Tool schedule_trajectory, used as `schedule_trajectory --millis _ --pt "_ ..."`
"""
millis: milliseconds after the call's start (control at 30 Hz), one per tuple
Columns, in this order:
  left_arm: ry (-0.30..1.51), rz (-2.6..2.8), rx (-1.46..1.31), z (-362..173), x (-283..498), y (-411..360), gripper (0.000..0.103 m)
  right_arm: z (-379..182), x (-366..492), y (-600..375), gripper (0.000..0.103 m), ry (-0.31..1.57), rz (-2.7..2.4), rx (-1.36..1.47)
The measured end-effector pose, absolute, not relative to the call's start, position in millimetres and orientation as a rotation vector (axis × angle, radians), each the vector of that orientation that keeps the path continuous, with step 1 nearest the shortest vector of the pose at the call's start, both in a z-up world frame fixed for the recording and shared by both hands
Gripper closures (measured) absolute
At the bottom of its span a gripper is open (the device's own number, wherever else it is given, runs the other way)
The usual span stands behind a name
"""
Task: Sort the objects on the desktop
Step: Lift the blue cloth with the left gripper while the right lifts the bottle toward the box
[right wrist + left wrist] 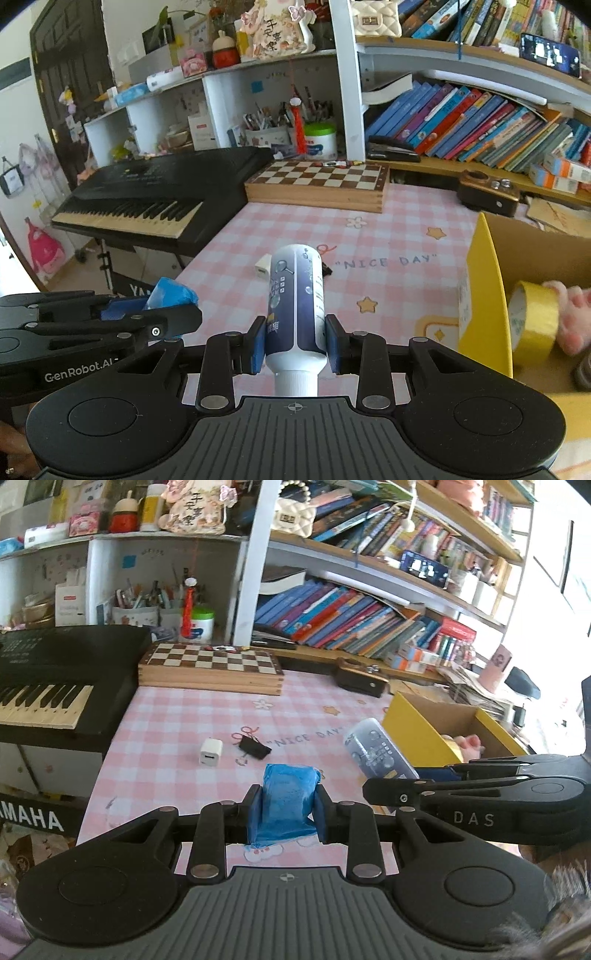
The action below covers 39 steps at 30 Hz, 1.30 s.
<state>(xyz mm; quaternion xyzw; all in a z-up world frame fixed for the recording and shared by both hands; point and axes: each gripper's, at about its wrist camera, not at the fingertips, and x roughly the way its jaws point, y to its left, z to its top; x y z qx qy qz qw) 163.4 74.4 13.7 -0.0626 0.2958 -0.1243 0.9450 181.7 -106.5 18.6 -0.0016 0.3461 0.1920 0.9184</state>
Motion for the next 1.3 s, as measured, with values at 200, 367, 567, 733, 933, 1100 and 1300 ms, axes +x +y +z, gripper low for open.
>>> schedule_trajectory --millis 200,367,567,733,933,1100,1300 --pt "0.601 -0.282 -0.127 12.5 136.1 82.1 0.077 18.1 152.8 -97.6 0.071 0.717 0.375 0.000" --pt "0.606 -0.297 -0.135 10.2 112.3 90.5 0.077 16.2 126.7 -91.2 0.071 0.724 0.359 0.000" --pt "0.610 -0.327 -0.128 9.2 87.2 94.9 0.077 14.3 96.0 -89.7 0.071 0.731 0.326 0.020" --pt "0.616 -0.368 -0.105 8.2 69.5 93.5 0.077 11.2 73.0 -91.6 0.071 0.735 0.289 0.049" --pt "0.629 -0.423 -0.082 5.3 54.7 90.5 0.077 6.6 48.8 -95.1 0.071 0.749 0.236 0.088" --pt "0.633 -0.479 -0.066 5.4 49.3 83.4 0.077 5.1 35.1 -105.1 0.071 0.766 0.183 0.125" --pt "0.642 -0.548 -0.051 4.3 45.2 69.4 0.077 3.7 20.3 -116.5 0.071 0.781 0.124 0.147"
